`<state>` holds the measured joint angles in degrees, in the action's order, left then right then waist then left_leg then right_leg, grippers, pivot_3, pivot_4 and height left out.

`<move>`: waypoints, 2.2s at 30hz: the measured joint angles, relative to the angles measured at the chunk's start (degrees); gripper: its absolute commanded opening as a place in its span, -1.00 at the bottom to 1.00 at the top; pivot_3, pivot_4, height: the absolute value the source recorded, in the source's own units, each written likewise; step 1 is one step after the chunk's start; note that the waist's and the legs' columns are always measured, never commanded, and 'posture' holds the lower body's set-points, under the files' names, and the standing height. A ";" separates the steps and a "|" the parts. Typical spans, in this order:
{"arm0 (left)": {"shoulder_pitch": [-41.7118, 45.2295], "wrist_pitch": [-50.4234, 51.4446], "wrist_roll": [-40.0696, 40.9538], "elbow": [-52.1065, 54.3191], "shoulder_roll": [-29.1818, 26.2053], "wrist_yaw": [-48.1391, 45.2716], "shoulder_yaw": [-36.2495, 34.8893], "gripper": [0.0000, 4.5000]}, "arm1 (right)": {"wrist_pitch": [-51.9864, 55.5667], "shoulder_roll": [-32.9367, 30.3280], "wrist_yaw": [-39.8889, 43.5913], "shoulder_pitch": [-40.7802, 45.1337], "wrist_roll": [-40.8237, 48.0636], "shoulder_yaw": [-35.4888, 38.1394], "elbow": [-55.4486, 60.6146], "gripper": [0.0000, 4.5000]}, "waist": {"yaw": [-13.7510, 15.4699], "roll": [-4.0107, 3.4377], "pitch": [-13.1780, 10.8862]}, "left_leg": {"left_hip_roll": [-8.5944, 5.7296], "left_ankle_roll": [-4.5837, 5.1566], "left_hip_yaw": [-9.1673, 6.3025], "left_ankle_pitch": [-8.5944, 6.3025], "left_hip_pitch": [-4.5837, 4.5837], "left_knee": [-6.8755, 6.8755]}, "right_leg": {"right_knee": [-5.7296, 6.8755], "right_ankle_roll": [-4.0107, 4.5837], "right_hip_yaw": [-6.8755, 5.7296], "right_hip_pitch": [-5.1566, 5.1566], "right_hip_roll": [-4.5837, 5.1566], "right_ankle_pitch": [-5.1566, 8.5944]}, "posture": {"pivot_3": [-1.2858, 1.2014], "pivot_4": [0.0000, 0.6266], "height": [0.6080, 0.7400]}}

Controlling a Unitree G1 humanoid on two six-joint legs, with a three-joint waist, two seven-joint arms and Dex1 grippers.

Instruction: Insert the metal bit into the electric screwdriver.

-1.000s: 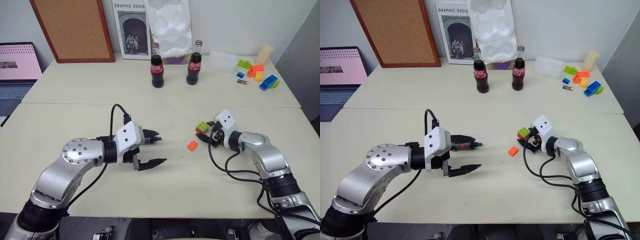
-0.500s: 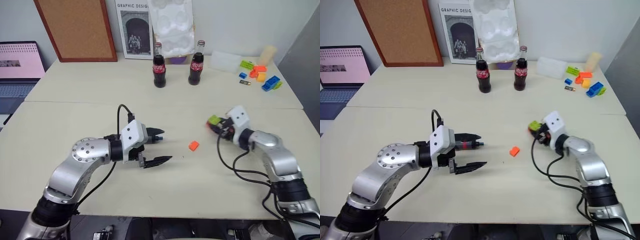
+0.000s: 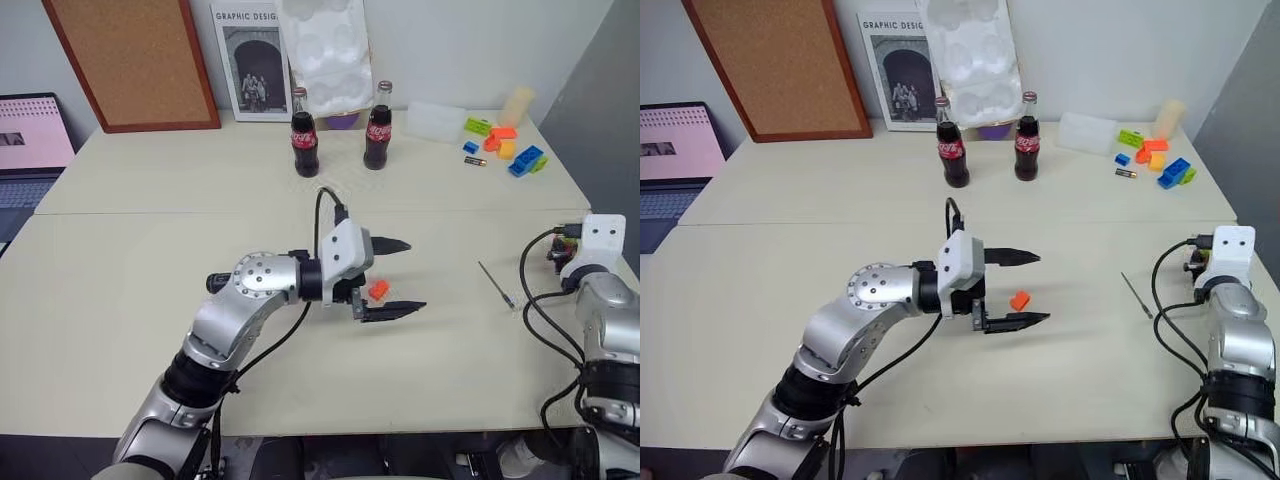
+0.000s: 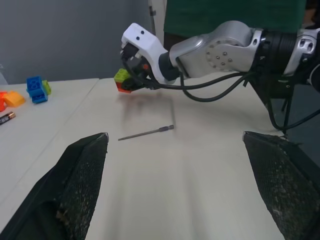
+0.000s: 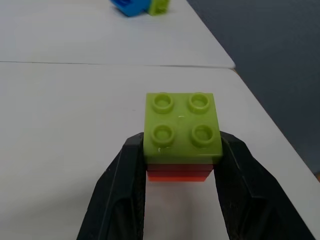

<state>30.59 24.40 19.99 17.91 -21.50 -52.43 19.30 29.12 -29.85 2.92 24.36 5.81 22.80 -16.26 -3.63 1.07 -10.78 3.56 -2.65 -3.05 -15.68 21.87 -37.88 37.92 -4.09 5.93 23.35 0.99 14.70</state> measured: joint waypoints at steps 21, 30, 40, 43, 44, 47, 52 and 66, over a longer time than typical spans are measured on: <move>-4.47 1.41 -0.58 3.66 -12.20 -2.96 -5.96 1.00 | 0.96 -4.79 11.89 -14.24 6.40 -3.03 33.42 0.99 | -0.22 -0.14 -0.03 | 0.04 0.00 -0.05 -0.01 -0.02 0.05 | -0.03 -0.31 -0.04 -0.01 -0.03 0.20 | 0.03 -0.52 1.00; -15.47 -0.14 0.30 7.15 -29.06 -11.92 -13.57 1.00 | 8.28 -10.78 32.37 -16.54 15.90 -21.12 45.31 0.99 | 0.39 -0.06 -0.11 | 0.07 0.00 -0.04 -0.01 0.06 0.04 | -0.16 -0.01 -0.09 0.03 0.02 0.38 | 0.03 -0.52 1.00; -19.09 0.22 1.36 11.36 -29.58 -11.80 -13.97 1.00 | 9.89 -1.14 30.32 -9.54 9.38 -36.62 35.60 0.99 | 0.53 0.00 -0.13 | 0.10 -0.01 -0.03 -0.01 0.12 0.05 | -0.12 0.07 -0.13 0.10 0.01 0.38 | 0.03 -0.52 1.00; -19.15 0.17 1.35 11.42 -29.56 -11.73 -13.96 1.00 | 8.56 0.60 30.12 -8.31 7.39 -38.29 31.72 0.83 | 0.51 0.00 -0.13 | 0.10 -0.01 -0.05 -0.01 0.12 0.08 | -0.05 0.10 -0.15 0.14 0.00 0.35 | 0.03 -0.52 1.00; -19.18 0.16 1.34 11.44 -29.55 -11.68 -13.95 1.00 | 8.09 1.23 29.86 -7.78 6.73 -38.36 31.03 0.75 | 0.47 0.00 -0.13 | 0.09 -0.01 -0.05 -0.01 0.12 0.07 | -0.05 0.09 -0.15 0.14 0.01 0.35 | 0.03 -0.52 1.00; -19.38 0.14 1.35 11.67 -29.31 -11.31 -13.95 1.00 | 7.64 1.80 29.77 -7.66 6.51 -38.32 30.47 0.40 | 0.43 0.00 -0.13 | 0.10 -0.01 -0.05 -0.01 0.12 0.08 | -0.06 -0.11 -0.15 0.14 0.01 0.23 | 0.03 -0.52 1.00; -20.12 -0.11 1.43 11.85 -28.45 -10.81 -13.87 1.00 | 7.06 1.62 30.16 -8.81 6.10 -38.32 31.31 -0.13 | 0.46 0.00 -0.13 | 0.09 -0.01 -0.05 -0.01 0.12 0.07 | -0.05 -0.13 -0.15 0.14 0.01 0.23 | 0.03 -0.52 1.00; -9.68 -0.63 2.02 7.86 -11.26 -6.44 -5.71 1.00 | 10.52 0.49 19.37 -26.27 4.31 -14.70 45.77 -0.36 | 2.19 0.04 -0.08 | 0.04 -0.01 -0.11 -0.02 0.18 -0.02 | -0.09 -0.16 -0.20 0.06 0.02 0.20 | 0.03 -0.52 1.00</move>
<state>20.91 23.77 22.01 25.78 -32.76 -58.86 13.59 39.65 -29.36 22.30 -1.91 10.12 8.10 29.51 -1.44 1.11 -10.86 3.60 -2.67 -3.17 -15.69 22.05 -37.90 37.83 -4.25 5.73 23.41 1.01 14.90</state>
